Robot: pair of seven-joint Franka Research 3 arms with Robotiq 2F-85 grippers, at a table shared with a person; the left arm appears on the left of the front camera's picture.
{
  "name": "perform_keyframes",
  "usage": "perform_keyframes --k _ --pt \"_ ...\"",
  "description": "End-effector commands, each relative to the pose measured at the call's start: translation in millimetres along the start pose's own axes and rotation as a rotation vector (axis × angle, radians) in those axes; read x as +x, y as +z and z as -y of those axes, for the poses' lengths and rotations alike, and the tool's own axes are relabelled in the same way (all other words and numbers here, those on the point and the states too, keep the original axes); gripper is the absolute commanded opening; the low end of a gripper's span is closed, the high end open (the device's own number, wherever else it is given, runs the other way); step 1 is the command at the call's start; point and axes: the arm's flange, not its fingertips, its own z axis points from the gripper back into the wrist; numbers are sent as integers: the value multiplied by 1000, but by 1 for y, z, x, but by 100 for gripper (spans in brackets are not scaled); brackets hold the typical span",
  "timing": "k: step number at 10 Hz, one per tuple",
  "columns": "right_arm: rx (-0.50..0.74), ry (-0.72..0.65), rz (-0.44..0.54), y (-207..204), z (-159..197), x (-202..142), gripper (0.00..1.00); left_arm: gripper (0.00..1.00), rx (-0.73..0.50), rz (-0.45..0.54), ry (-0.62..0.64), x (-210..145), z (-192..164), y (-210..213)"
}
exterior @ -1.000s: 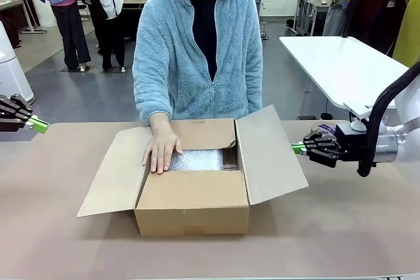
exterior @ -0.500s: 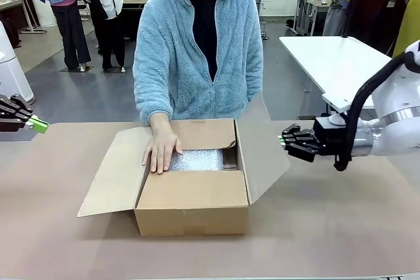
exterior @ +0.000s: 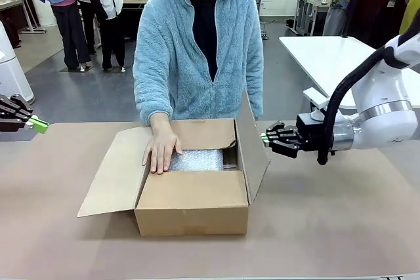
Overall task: Wrap the clocks to prevent damage.
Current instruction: Push the right (or left) flap of the Package Box to close it.
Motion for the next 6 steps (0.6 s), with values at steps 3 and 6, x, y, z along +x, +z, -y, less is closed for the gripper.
perform_keyframes --k 3,6 --pt "-27 -56 -54 -30 24 -15 1 0 1 -1 -6 0 2 1" --pt "-37 -69 -81 -44 36 -17 1 0 1 -1 -6 0 2 1"
